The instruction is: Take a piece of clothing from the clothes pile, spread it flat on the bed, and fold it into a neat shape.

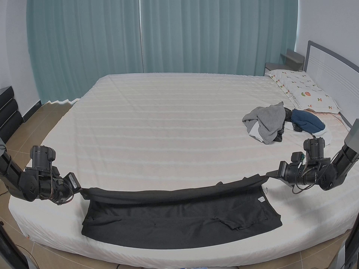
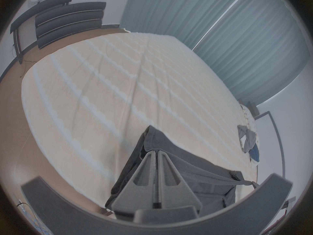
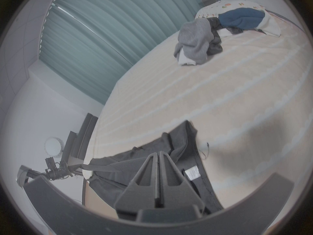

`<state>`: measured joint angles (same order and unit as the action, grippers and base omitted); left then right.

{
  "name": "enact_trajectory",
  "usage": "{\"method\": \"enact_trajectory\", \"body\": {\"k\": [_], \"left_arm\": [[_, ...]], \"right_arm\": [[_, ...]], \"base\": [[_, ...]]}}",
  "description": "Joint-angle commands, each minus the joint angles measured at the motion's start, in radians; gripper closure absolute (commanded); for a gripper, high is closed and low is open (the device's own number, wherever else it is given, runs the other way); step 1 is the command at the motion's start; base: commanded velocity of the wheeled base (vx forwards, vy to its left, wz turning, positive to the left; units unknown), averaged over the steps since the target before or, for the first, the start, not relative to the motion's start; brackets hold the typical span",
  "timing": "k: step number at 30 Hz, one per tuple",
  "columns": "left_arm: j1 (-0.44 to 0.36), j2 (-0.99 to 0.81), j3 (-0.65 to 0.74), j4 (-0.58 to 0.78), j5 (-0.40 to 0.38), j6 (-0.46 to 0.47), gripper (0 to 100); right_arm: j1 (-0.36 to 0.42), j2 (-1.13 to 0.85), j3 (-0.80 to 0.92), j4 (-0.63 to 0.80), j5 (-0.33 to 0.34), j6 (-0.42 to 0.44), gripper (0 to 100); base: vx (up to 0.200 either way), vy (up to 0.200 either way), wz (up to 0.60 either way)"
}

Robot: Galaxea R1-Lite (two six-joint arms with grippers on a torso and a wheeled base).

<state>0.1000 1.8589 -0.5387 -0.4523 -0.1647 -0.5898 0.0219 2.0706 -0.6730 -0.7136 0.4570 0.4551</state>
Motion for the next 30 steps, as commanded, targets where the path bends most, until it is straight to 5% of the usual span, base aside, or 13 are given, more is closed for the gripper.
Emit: {"method": "enact_trajectory", "body": {"k": [1,13,14,16,17,24,30], "left_arm": [[-0.008,0.055,0.022,0.0,0.002,0.01,100],[-0.031,0.111,0.031,0.001,0.002,0.011,100],[-0.034,0.112,0.031,0.001,0.002,0.011,0],[-0.036,0.112,0.033,0.001,0.002,0.011,0],[-0.036,0.111,0.033,0.001,0.002,0.01,0],[-0.031,0.097,0.037,0.001,0.002,0.002,0],[-0.026,0.026,0.1,0.0,-0.013,0.001,0]], "right_arm": [[0.006,0.051,0.036,-0.003,0.002,-0.029,100],[0.009,0.138,0.021,-0.003,0.0,-0.061,100],[0.009,0.138,0.021,-0.003,0.002,-0.059,100],[0.009,0.138,0.021,-0.004,0.003,-0.059,100],[0.009,0.137,0.021,-0.004,0.003,-0.058,0],[0.0,0.088,0.03,-0.004,0.006,-0.042,0],[0.0,0.008,0.064,-0.004,0.011,0.08,0]], "base": [[0.0,0.0,0.0],[0.0,0.0,0.0],[0.0,0.0,0.0],[0.0,0.0,0.0],[0.0,0.0,0.0],[0.0,0.0,0.0],[0.0,0.0,0.0]]}}
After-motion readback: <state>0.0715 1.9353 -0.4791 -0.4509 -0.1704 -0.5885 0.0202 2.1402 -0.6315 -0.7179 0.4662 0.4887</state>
